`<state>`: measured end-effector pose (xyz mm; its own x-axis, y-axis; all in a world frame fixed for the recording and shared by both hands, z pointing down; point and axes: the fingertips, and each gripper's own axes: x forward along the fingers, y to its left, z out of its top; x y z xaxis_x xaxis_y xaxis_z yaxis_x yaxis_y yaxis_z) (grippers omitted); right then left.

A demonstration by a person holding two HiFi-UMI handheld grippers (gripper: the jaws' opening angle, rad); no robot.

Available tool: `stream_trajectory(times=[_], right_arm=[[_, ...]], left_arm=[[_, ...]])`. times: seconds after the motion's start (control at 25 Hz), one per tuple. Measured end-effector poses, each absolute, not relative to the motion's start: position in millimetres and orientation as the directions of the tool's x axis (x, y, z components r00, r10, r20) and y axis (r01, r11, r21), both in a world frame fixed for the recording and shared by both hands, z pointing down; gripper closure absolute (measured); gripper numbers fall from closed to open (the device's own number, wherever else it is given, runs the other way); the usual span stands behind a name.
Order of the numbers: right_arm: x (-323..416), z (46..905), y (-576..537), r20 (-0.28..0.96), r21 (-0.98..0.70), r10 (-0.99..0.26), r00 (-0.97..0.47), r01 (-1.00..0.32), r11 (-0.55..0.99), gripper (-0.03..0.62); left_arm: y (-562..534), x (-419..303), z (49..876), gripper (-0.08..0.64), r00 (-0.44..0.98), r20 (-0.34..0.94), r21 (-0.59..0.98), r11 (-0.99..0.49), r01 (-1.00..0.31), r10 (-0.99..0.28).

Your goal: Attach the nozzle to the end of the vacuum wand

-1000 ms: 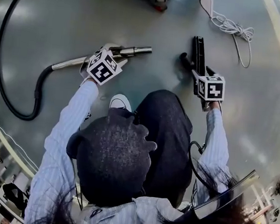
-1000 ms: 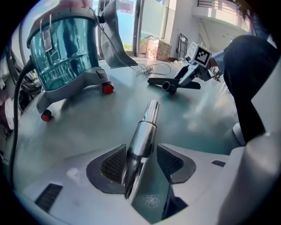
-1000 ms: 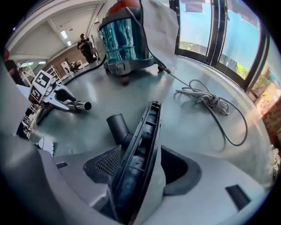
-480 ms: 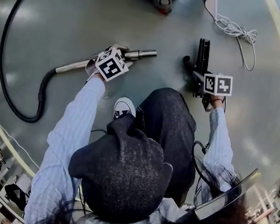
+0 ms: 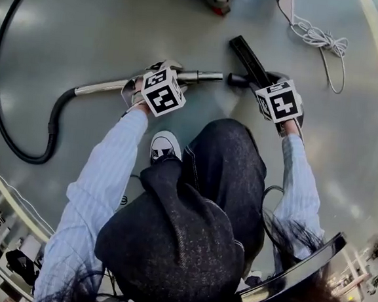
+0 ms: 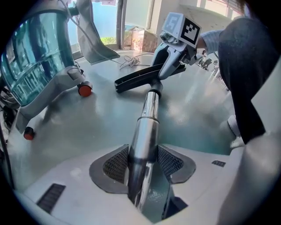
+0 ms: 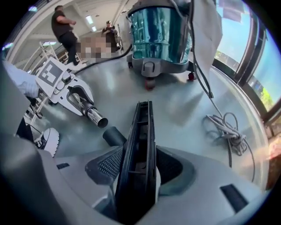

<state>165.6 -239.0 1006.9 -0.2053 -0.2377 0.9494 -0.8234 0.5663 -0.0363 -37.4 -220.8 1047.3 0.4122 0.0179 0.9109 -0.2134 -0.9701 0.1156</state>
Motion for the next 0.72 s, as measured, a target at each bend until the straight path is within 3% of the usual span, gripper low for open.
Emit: stream_trajectory(times=[0.32, 0.72], right_arm=[[158, 1006, -241, 0.928, -0.099, -0.258, -0.268, -0.846, 0.524, 0.356], [156, 997, -247, 0.915, -0.072, -0.260, -0.308, -0.760, 0.646, 0.357]], left_arm=[[-224, -20, 1048, 0.364, 0.392, 0.919, 0.124, -0.970, -0.207, 0.033], [-217, -14, 1044, 0.365, 0.365, 0.931, 0.081, -0.986, -0.146, 0.022]])
